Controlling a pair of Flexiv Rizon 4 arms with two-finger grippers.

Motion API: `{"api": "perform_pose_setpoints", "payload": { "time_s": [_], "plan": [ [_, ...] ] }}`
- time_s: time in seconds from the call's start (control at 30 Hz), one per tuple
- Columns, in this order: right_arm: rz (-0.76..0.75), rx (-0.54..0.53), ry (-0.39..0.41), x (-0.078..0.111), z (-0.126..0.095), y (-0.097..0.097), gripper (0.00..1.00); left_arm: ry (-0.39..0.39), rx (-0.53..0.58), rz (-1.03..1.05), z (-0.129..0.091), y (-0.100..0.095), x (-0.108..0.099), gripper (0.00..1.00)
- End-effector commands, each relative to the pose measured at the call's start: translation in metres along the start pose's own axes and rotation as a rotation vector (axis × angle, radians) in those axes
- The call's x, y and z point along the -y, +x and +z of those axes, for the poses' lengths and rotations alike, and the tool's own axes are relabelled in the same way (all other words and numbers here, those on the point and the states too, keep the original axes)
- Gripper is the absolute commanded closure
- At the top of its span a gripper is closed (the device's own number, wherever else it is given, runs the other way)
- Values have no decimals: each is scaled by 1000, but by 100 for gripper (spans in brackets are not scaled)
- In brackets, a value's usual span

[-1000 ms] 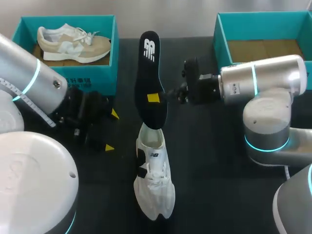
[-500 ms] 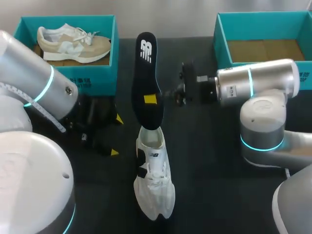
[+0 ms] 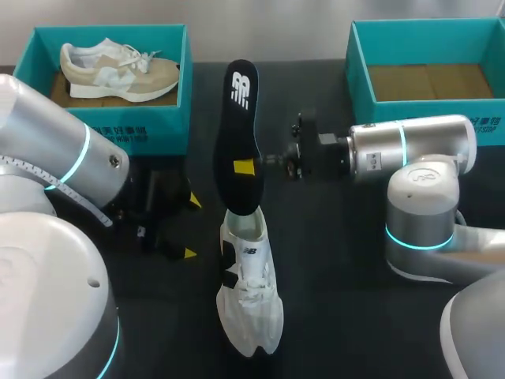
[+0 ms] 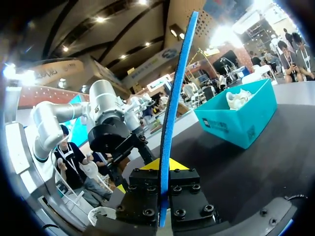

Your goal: Take the shoe out of the shoebox, open the shoe tongue, remove and reinsert the insole, then place the shoe into the shoebox

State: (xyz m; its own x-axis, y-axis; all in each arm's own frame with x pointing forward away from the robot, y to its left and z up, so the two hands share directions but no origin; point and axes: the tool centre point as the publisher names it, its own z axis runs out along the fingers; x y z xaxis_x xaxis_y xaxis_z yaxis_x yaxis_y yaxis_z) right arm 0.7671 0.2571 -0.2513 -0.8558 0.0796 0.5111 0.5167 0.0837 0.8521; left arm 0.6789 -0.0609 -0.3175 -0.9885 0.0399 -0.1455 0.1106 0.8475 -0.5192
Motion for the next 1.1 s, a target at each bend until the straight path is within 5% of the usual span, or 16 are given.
{"api": "perform_pose_setpoints", "payload": {
  "time_s": [0.03, 1.1],
  "plan": [
    [10, -24, -6, 4, 0, -6, 100, -7, 8, 4, 14, -1, 0, 0],
    [29, -114, -13, 14, 3, -7, 100, -70, 8, -52, 41, -20, 4, 0]
  ]
}}
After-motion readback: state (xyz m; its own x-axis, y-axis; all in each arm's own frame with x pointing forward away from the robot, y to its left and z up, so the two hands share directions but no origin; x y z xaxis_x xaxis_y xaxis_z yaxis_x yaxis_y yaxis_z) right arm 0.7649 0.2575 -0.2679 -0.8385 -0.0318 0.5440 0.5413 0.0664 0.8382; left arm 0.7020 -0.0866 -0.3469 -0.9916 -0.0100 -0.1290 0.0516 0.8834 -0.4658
